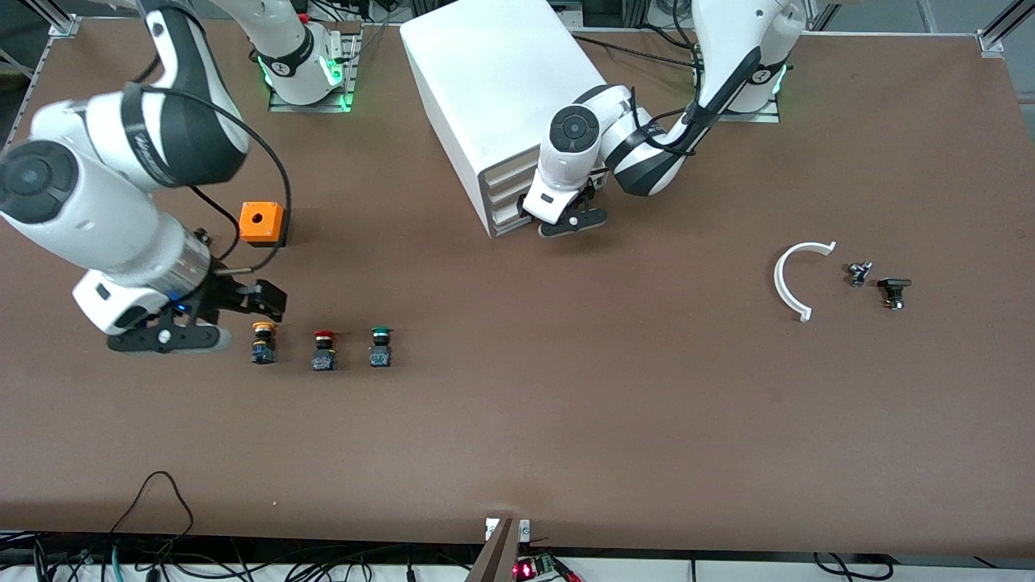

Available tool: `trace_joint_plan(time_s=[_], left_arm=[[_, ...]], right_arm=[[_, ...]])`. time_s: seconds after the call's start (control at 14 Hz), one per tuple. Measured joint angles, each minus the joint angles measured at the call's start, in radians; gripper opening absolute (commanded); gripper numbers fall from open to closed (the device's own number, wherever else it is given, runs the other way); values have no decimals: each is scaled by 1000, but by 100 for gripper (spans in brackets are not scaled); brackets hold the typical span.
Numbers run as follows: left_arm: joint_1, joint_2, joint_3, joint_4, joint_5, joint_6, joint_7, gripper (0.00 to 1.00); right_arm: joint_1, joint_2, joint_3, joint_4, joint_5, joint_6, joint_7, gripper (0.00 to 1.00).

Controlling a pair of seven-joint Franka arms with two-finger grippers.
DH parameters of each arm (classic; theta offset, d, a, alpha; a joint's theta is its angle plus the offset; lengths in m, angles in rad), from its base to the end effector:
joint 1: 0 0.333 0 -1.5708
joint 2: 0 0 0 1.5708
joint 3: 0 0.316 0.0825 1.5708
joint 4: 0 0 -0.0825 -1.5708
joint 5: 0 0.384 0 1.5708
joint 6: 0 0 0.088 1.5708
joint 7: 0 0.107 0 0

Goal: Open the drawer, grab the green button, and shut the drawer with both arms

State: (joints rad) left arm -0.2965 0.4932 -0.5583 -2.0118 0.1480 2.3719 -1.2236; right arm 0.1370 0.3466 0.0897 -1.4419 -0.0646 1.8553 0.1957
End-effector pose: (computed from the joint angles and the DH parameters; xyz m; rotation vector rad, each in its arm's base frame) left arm 0.4000 -0.4448 0.2365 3.0591 0.4724 -0.2458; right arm 0.6583 0.1378 0.4997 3.1215 0.0635 0.1147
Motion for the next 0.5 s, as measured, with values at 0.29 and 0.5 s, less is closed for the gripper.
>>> trace_joint_plan(time_s=[0.29,0.5], left_arm=[[12,-2,-6,2,0,0,0,100],[32,-15,-8,10,0,-21,4,100]], right_arm=[[-18,-133,0,-94,0,-61,0,100],[-44,-202,-1,-109,0,-122,0,100]])
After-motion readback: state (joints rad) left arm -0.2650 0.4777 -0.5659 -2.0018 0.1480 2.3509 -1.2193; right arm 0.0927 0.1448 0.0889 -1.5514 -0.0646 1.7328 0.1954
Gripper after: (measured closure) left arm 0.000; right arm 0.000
